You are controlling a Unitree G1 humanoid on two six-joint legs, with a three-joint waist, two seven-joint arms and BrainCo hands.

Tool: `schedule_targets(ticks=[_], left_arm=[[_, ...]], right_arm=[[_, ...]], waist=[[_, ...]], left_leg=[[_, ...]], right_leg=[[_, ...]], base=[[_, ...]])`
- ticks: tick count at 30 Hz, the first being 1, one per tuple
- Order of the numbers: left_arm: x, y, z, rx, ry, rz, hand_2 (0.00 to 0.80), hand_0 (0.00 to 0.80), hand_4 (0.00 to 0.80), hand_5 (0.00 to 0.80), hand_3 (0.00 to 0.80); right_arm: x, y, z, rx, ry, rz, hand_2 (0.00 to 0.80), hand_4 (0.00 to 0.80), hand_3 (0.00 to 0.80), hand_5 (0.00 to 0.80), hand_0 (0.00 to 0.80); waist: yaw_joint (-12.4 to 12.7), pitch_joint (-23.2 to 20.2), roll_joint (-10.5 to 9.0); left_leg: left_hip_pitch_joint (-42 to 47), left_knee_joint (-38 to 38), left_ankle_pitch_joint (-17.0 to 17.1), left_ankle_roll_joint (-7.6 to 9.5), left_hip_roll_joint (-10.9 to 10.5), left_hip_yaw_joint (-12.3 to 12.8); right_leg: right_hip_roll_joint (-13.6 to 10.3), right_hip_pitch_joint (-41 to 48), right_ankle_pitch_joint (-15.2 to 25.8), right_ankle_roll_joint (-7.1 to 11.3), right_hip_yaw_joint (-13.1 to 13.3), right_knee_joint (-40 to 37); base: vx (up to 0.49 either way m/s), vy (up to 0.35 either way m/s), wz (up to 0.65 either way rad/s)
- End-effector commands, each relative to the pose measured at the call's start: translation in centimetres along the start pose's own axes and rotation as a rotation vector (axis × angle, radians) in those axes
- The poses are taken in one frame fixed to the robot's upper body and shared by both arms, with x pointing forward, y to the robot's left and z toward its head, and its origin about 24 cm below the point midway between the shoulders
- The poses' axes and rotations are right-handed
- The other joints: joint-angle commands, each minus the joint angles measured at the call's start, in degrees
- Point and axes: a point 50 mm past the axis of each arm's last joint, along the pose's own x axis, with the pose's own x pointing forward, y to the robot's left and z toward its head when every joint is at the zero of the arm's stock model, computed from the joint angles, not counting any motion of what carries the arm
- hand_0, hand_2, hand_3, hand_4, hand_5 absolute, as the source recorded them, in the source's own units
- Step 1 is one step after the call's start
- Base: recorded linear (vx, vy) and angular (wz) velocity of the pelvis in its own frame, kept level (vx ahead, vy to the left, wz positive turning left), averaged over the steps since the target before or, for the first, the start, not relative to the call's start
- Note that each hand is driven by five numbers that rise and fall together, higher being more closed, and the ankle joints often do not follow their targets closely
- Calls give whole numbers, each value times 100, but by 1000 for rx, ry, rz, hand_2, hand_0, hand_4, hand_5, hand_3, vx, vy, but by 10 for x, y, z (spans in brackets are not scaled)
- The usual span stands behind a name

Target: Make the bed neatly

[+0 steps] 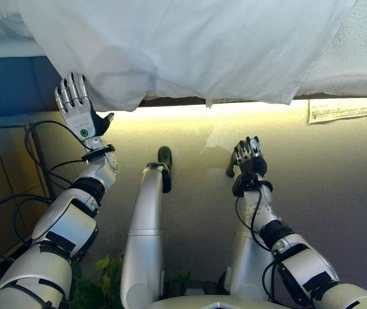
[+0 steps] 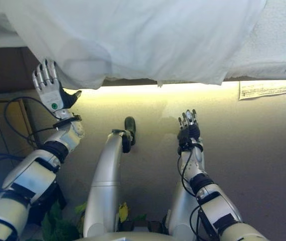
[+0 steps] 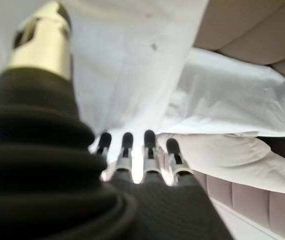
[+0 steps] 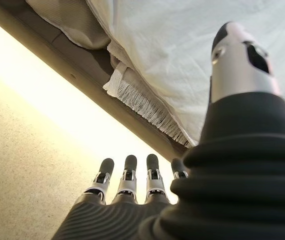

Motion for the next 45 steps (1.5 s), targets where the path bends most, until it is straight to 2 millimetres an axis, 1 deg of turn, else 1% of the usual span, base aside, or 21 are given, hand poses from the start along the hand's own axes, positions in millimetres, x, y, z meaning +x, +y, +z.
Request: schedule_targets(ticks=[1, 4, 6, 8, 10, 14, 18, 21, 25, 29, 34, 36, 39, 42, 45], left_arm=[[10, 11, 9, -52, -53, 130, 0, 0, 0, 0, 0], [14, 12, 17, -35, -116, 138, 0, 0, 0, 0, 0], [16, 12, 22, 27, -166, 134, 0, 0, 0, 0, 0], [19, 12, 23, 94, -209, 128, 0, 0, 0, 0, 0], [19, 12, 23, 103, -219, 136, 0, 0, 0, 0, 0], [18, 15, 30, 10, -266, 173, 0, 0, 0, 0, 0], [12, 18, 43, -67, -356, 223, 0, 0, 0, 0, 0], [13, 20, 53, -93, -392, 247, 0, 0, 0, 0, 0], [13, 23, 60, -166, -386, 269, 0, 0, 0, 0, 0], [9, 26, 64, -319, -300, 292, 0, 0, 0, 0, 0], [-2, 29, 72, -365, -364, 300, 0, 0, 0, 0, 0], [-3, 30, 78, -345, -399, 302, 0, 0, 0, 0, 0], [1, 27, 82, -240, -434, 276, 0, 0, 0, 0, 0], [6, 23, 77, -100, -450, 241, 0, 0, 0, 0, 0], [8, 17, 70, 32, -467, 193, 0, 0, 0, 0, 0]], right_arm=[[-4, -11, 19, -11, -74, 6, 0, 0, 0, 0, 0], [-4, -9, 22, -9, -84, -2, 0, 0, 0, 0, 0], [-2, -8, 24, -11, -90, -7, 0, 0, 0, 0, 0], [0, -6, 26, -17, -87, -9, 0, 0, 0, 0, 0], [0, -5, 26, -19, -80, -12, 0, 0, 0, 0, 0], [-4, -12, 24, -3, -66, -26, 0, 0, 0, 0, 0], [-7, -15, 24, 8, -64, -25, 0, 0, 0, 0, 0], [-7, -12, 24, 13, -63, -24, 0, 0, 0, 0, 0], [-7, -11, 24, 28, -62, -34, 0, 0, 0, 0, 0], [-8, -9, 24, 52, -61, -37, 0, 0, 0, 0, 0], [-9, 1, 21, 57, -58, -33, 0, 0, 0, 0, 0], [-8, 5, 22, 53, -59, -33, 0, 0, 0, 0, 0], [-6, 11, 23, 46, -64, -37, 0, 0, 0, 0, 0], [-4, 15, 26, 42, -68, -45, 0, 0, 0, 0, 0], [-2, 14, 27, 31, -65, -52, 0, 0, 0, 0, 0]], waist=[[81, -27, 359], [58, -27, 361], [24, -27, 348], [-28, -27, 339], [-80, -27, 327], [-127, -27, 317], [-116, -27, 321], [-118, -27, 317], [-112, -27, 306], [-82, -27, 292], [-15, -27, 274], [-9, -27, 272], [-20, -27, 260], [-47, -27, 226], [-96, -27, 230]], left_leg=[[-165, -935, 1173, -572, 110, -74], [-216, -886, 1157, -583, 111, -64], [-279, -840, 1153, -597, 116, -68], [-349, -769, 1138, -609, 141, -69], [-418, -671, 1122, -615, 168, -69], [-556, -358, 1026, -627, 268, -64], [-597, -195, 968, -610, 266, -73], [-650, -120, 951, -623, 256, -88], [-715, -23, 917, -639, 275, -103], [-643, -35, 875, -637, 262, -110], [-581, -72, 868, -643, 201, -158], [-585, -102, 889, -639, 200, -173], [-589, -125, 910, -638, 215, -177], [-593, -104, 905, -647, 223, -187], [-616, -43, 906, -662, 258, -173]], right_leg=[[139, -208, 1051, 465, 153, -254], [154, -255, 1066, 476, 162, -250], [171, -307, 1106, 483, 173, -282], [204, -384, 1167, 485, 202, -310], [239, -461, 1249, 476, 253, -323], [248, -572, 1370, 472, 326, -296], [233, -564, 1426, 474, 345, -286], [242, -604, 1434, 482, 371, -230], [244, -645, 1441, 489, 391, -184], [228, -582, 1445, 502, 382, -216], [213, -522, 1409, 520, 353, -205], [215, -536, 1389, 523, 353, -185], [220, -545, 1379, 523, 354, -174], [223, -545, 1422, 529, 355, -209], [236, -575, 1488, 534, 384, -233]], base=[[13, -29, 5], [0, 0, 0], [0, 0, 0], [13, 38, 0], [45, 41, 0], [78, -17, -2], [40, -19, 1], [9, -1, 3], [0, 0, 0], [20, -46, 2], [4, -38, 2], [0, 0, 0], [0, 0, 0], [0, 0, 0], [10, 12, 0]])
